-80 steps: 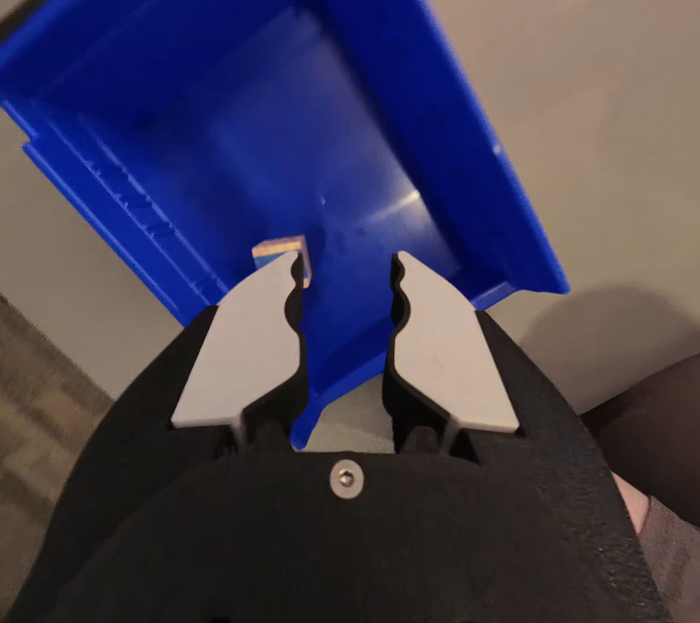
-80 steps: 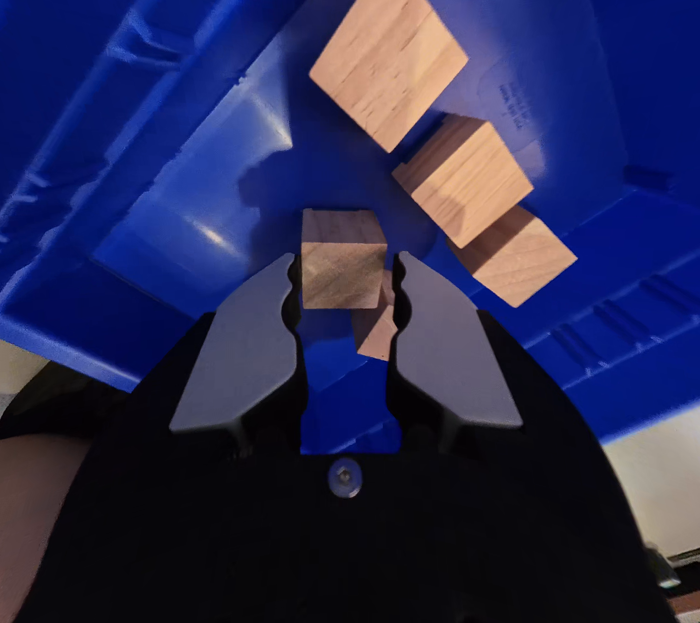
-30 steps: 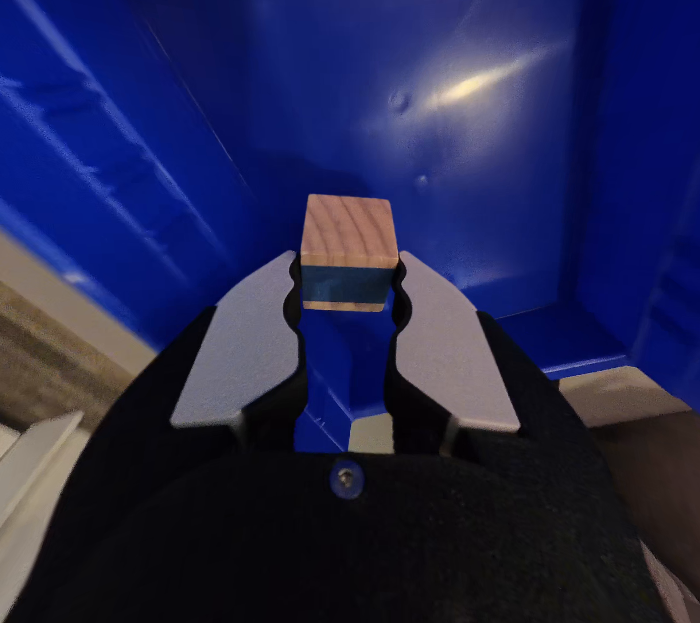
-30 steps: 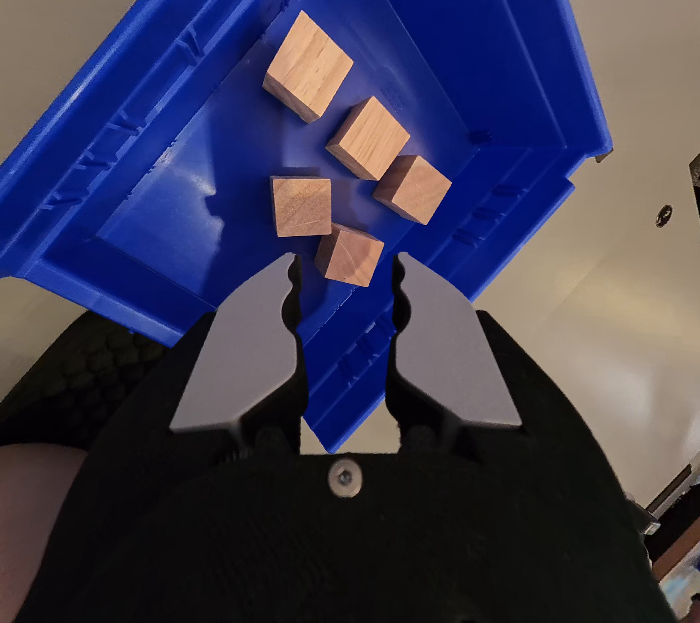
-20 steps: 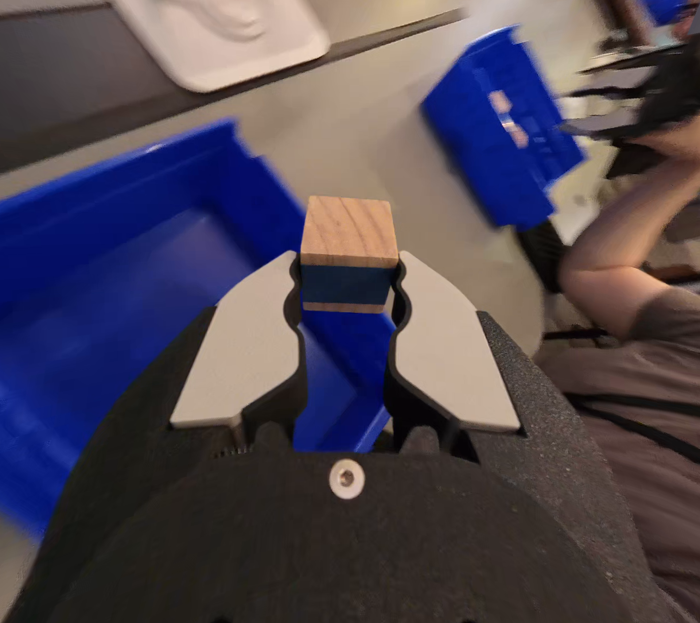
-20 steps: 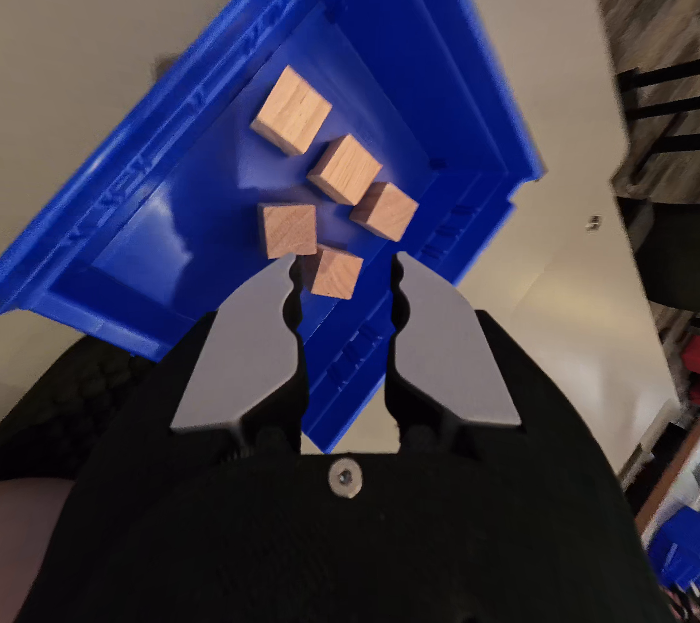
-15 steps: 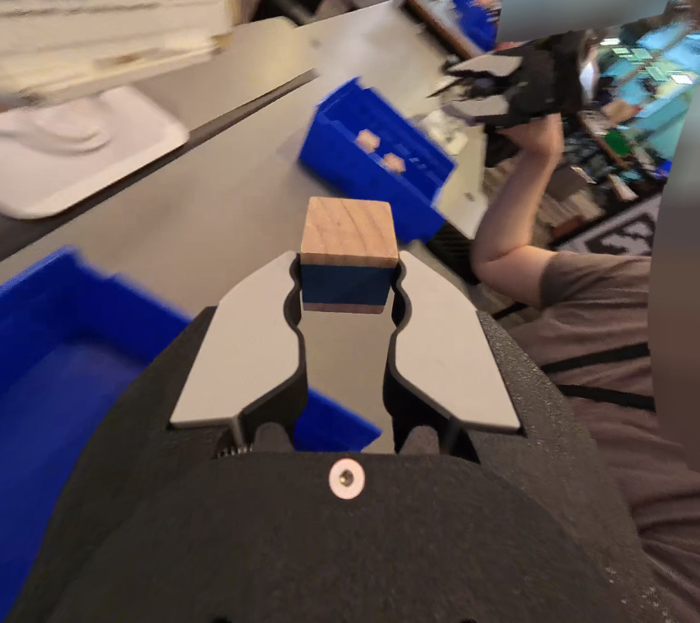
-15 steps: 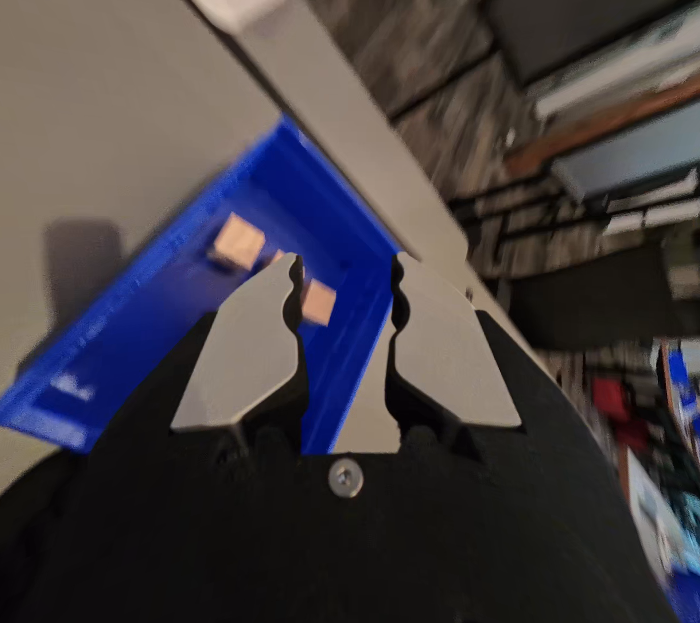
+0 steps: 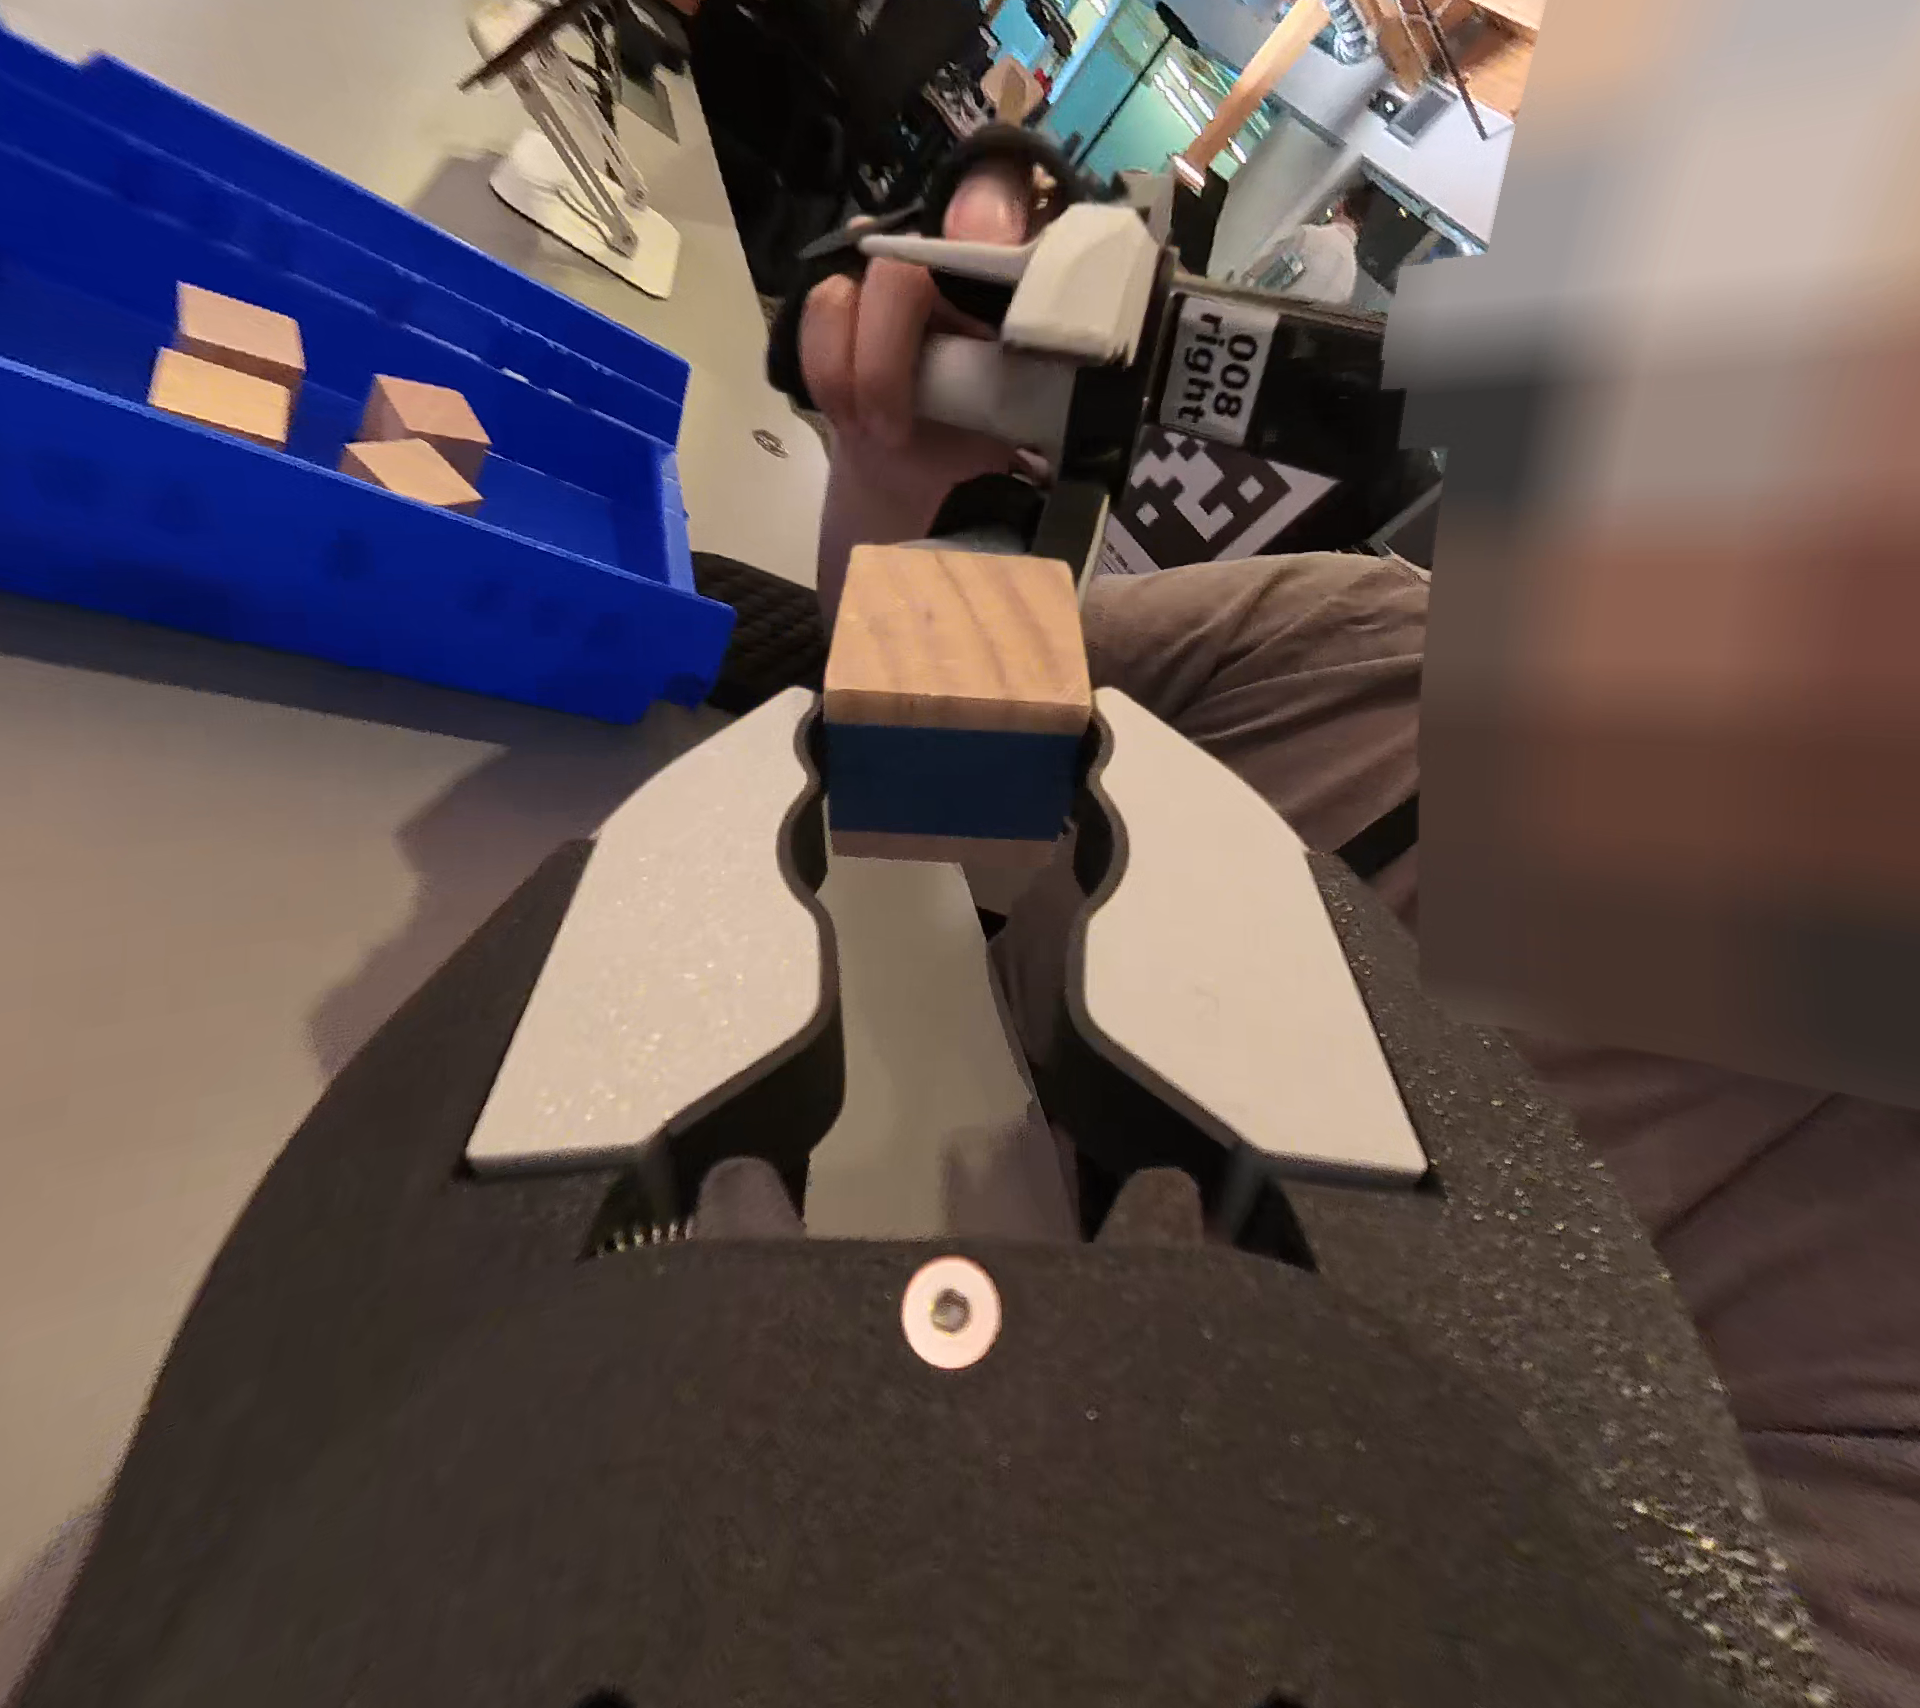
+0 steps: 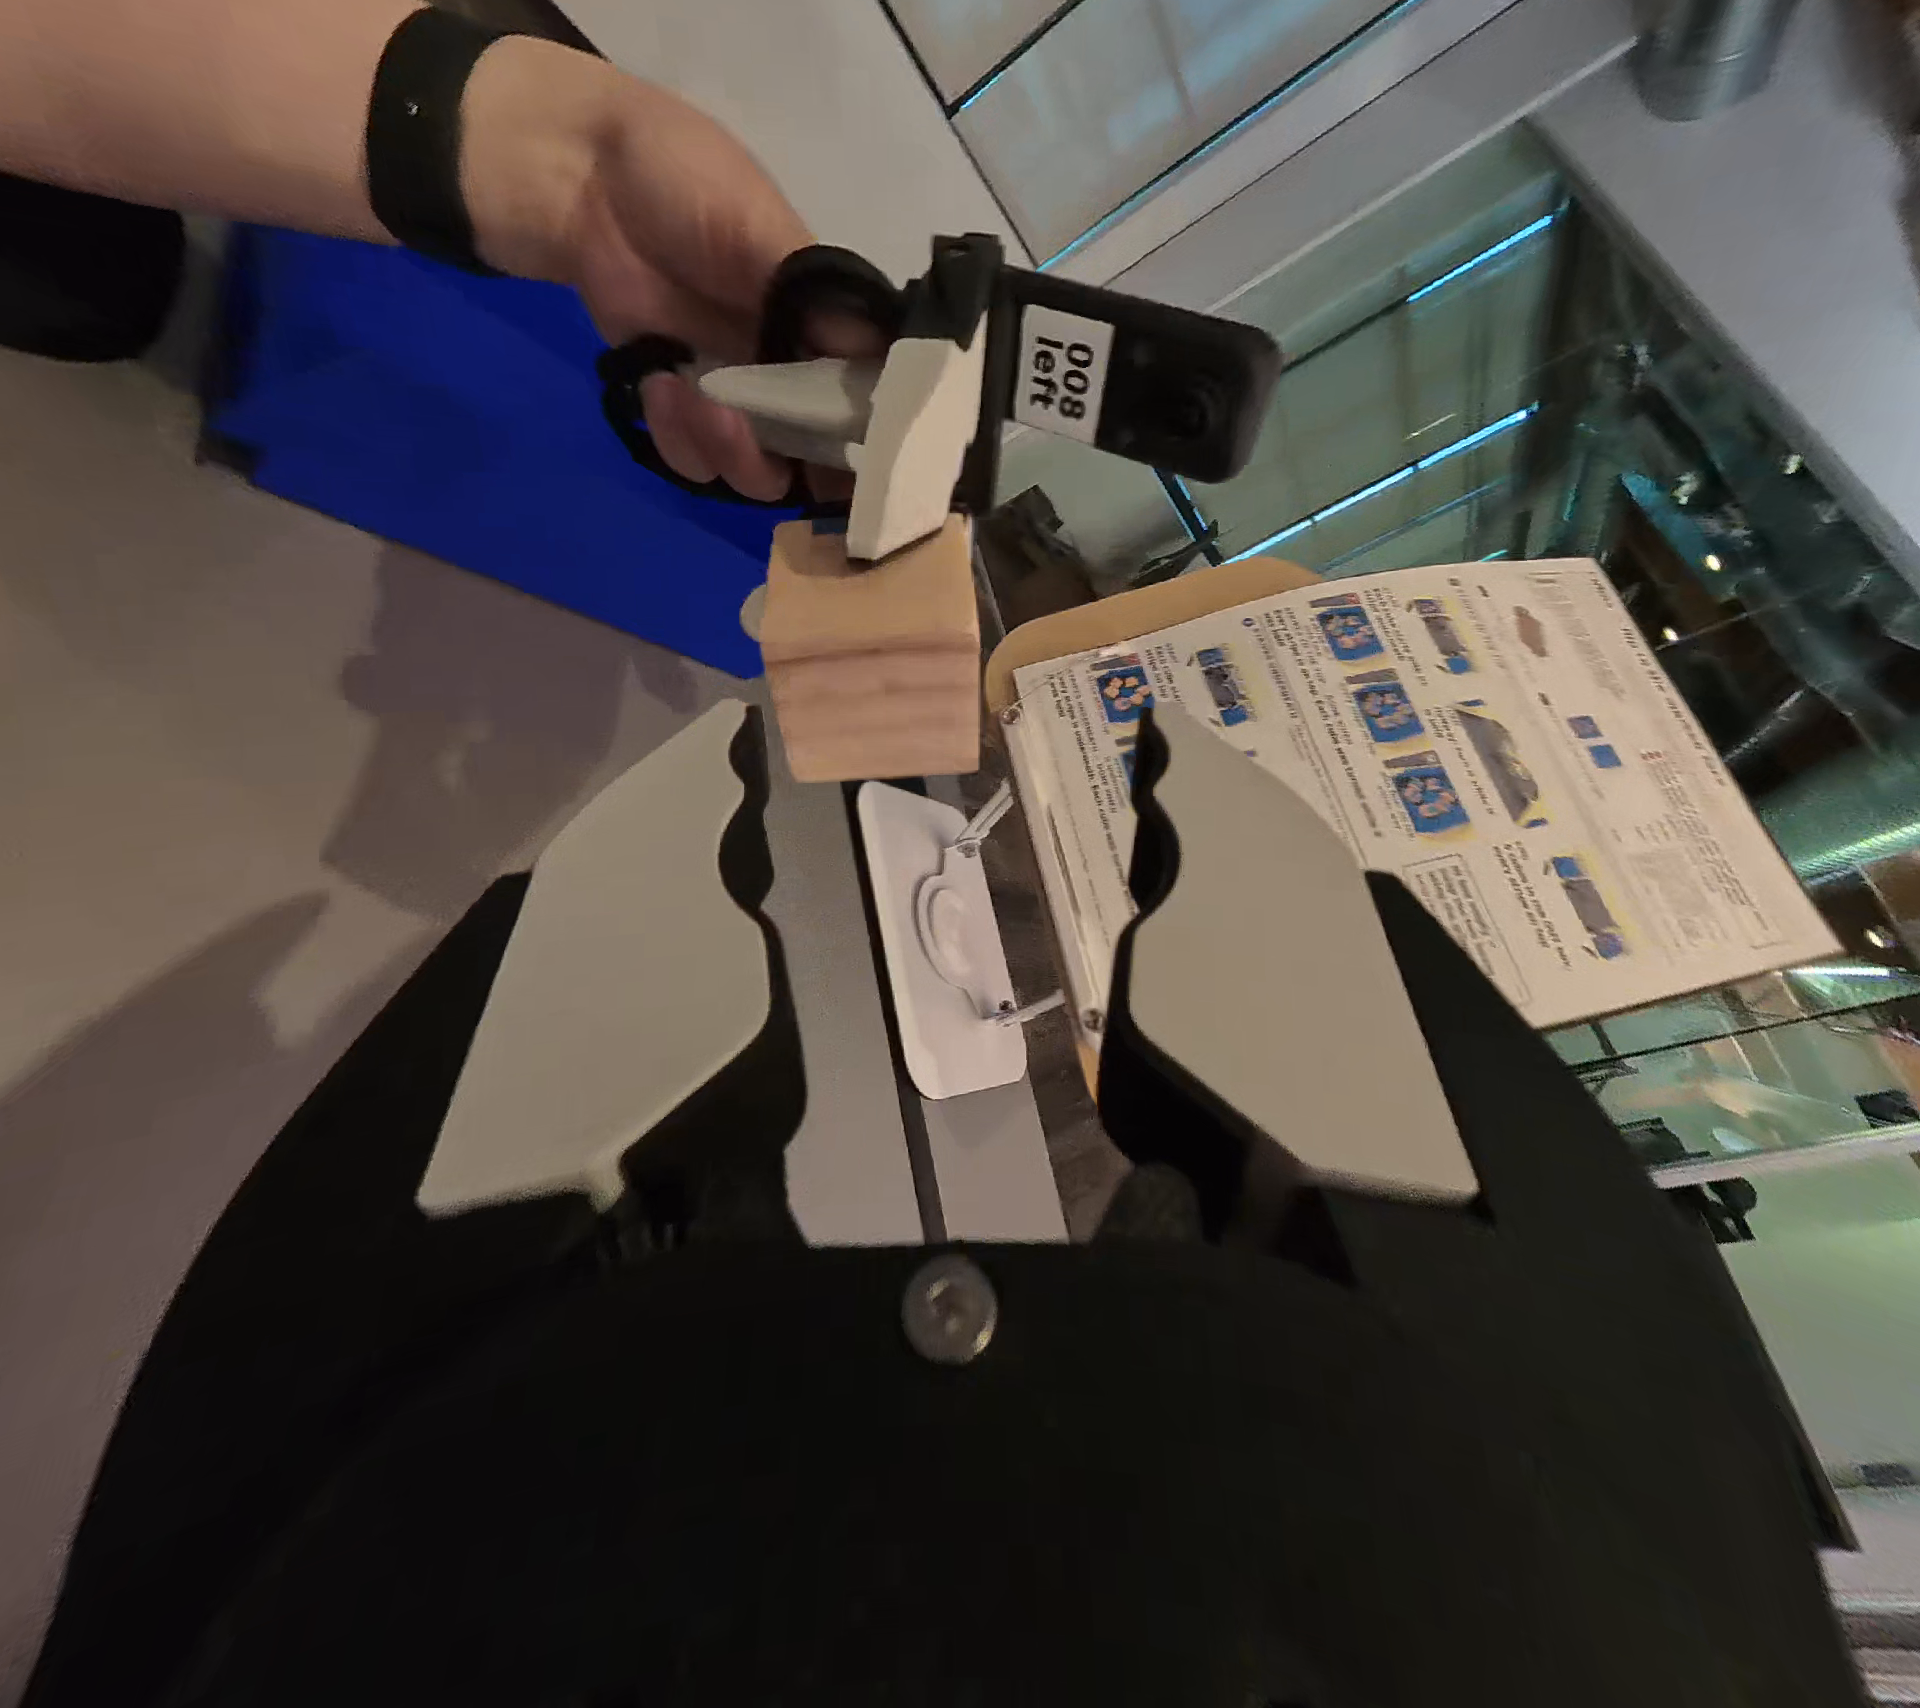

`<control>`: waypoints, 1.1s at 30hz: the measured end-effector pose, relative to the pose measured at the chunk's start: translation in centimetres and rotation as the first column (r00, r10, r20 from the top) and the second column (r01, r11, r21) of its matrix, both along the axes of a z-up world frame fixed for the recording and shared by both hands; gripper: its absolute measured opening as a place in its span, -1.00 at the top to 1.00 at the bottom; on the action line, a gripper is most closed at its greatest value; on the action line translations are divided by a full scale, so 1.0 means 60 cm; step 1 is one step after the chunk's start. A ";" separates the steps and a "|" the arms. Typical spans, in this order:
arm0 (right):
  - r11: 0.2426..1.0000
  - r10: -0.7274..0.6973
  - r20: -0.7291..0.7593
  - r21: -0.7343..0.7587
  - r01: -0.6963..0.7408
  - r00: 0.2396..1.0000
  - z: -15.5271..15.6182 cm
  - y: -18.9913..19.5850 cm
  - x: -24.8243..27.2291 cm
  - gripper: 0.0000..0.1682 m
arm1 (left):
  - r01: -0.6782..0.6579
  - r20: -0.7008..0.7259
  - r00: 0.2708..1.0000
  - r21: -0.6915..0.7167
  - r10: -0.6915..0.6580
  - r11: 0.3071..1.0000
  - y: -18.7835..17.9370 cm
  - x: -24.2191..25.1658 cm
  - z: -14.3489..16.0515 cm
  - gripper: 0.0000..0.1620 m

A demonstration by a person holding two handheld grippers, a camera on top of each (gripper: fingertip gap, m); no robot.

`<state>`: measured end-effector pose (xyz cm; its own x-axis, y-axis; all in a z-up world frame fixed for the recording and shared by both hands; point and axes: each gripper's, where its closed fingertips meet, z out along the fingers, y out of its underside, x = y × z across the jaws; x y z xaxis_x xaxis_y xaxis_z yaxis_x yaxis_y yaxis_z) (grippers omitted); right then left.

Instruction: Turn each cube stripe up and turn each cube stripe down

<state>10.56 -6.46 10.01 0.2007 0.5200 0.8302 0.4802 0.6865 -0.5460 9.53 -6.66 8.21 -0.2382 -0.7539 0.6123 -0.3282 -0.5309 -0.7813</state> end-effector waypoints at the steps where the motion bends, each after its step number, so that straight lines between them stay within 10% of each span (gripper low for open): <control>1: 1.000 0.003 0.012 -0.008 -0.003 1.000 -0.008 0.002 -0.004 0.19 | 0.011 0.002 1.000 0.001 -0.011 1.000 -0.005 0.006 -0.001 0.44; 14: 1.000 0.010 0.053 -0.013 -0.009 0.999 -0.021 -0.009 -0.021 0.46 | 0.012 0.096 0.995 0.062 -0.018 0.998 -0.005 0.011 0.014 0.37; 19: 0.974 -0.170 0.149 -0.125 0.190 0.974 -0.019 0.039 0.068 0.46 | -0.163 0.113 0.983 0.156 0.146 0.974 0.043 -0.014 0.022 0.43; 26: 0.621 -0.457 0.435 -0.469 0.628 0.776 -0.120 0.114 0.296 0.47 | -0.285 0.107 0.958 0.288 0.265 0.914 0.069 -0.045 0.032 0.44; 30: 0.348 -0.349 0.668 -0.558 0.753 0.657 -0.240 0.116 0.369 0.46 | -0.316 0.144 0.948 0.304 0.285 0.899 0.070 -0.057 0.048 0.44; 33: 0.294 -0.211 0.707 -0.612 0.734 0.674 -0.293 0.116 0.360 0.46 | -0.343 0.161 0.939 0.329 0.305 0.880 0.070 -0.065 0.059 0.43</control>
